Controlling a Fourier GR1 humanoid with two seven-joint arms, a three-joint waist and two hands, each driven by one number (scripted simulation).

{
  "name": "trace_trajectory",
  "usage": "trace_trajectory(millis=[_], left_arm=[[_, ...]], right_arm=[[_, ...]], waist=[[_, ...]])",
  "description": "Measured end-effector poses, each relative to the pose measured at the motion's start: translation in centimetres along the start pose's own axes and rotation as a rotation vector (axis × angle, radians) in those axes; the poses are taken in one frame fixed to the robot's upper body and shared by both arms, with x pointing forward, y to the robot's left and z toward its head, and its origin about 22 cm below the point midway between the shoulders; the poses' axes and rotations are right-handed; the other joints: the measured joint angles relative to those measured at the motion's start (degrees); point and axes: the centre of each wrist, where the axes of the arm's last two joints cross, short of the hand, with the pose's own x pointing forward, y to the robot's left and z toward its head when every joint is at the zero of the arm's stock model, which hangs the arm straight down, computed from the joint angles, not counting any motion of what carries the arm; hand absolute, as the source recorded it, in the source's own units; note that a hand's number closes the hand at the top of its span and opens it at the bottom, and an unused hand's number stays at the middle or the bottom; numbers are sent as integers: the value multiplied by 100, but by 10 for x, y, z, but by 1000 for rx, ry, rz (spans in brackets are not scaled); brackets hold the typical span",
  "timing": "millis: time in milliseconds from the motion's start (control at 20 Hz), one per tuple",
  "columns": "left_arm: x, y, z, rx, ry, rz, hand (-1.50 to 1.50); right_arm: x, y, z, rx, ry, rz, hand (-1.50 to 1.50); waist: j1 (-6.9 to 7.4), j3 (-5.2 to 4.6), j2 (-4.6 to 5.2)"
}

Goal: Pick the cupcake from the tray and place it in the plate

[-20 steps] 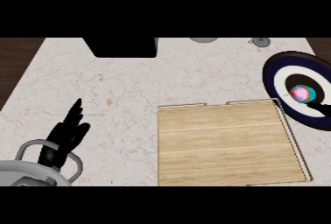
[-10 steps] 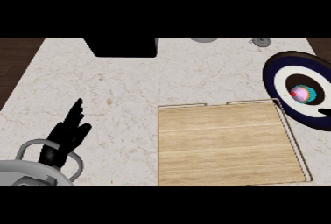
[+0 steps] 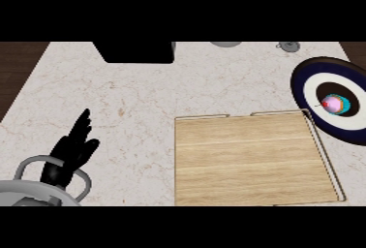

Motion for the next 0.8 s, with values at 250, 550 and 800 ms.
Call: trace_trajectory(millis=[250, 550, 800], left_arm=[[0, -2, 0, 1, 6, -5, 0], [-2, -2, -3, 0, 6, -2, 0], [0, -4, -4, 1, 12, -5, 0]], right_arm=[[-7, -17, 5, -44, -2, -6, -150], [-13, -35, 10, -114, 26, 7, -150], [-18, -40, 15, -140, 43, 28, -150]], waist=[[-4, 0, 3], [-11, 1, 4], [13, -8, 17]])
